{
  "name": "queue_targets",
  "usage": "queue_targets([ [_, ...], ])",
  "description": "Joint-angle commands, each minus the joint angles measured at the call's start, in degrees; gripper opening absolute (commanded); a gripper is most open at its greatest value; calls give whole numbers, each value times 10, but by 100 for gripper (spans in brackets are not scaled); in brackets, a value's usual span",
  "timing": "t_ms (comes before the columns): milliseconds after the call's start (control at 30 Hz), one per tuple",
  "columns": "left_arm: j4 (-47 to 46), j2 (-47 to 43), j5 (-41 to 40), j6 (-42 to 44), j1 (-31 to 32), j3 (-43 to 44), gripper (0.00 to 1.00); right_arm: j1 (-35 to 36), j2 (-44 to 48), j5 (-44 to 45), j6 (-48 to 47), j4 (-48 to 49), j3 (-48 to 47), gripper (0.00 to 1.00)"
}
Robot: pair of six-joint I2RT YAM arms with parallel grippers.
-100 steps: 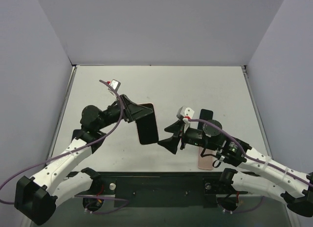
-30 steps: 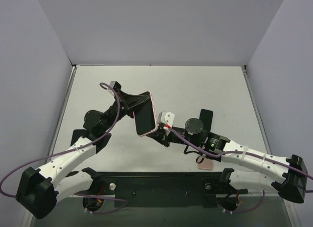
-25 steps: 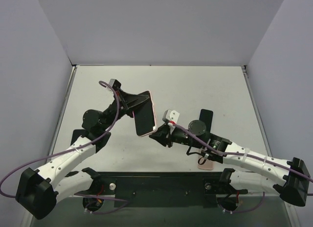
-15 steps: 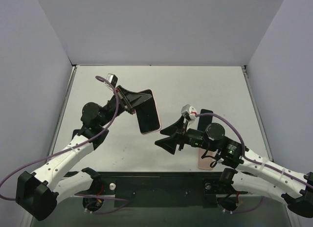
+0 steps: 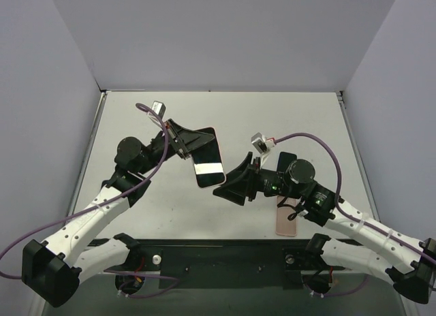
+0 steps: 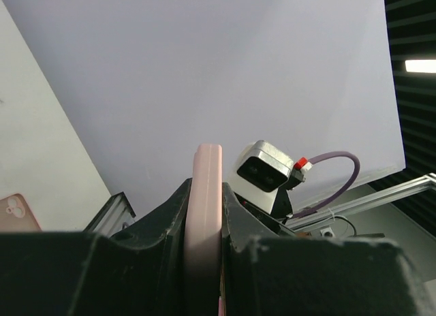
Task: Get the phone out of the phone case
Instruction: Remove the phone case from the phone.
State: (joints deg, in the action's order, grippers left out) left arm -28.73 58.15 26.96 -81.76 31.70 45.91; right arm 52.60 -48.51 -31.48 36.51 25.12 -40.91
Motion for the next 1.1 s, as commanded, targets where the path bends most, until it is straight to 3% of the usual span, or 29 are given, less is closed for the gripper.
queue_targets([
  [0,-21,-12,5,12,-3,45,0,-10,-32,-50,55,90,-30,49],
  [600,-28,-22,19,-7,-2,53,0,-25,-64,-69,70,129,-37,16],
  [767,-34,-24,27,-11,-2,58,0,-33,-80,-80,87,143,-46,20],
  [867,-39,-23,30,-19,-2,57,0,-36,-84,-87,92,164,-43,14],
  [933,-46,-23,34,-30,-2,58,0,-37,-83,-104,82,184,-34,5],
  [1067,-89,-18,53,-80,-2,62,0,-38,-74,-146,10,205,-15,0],
])
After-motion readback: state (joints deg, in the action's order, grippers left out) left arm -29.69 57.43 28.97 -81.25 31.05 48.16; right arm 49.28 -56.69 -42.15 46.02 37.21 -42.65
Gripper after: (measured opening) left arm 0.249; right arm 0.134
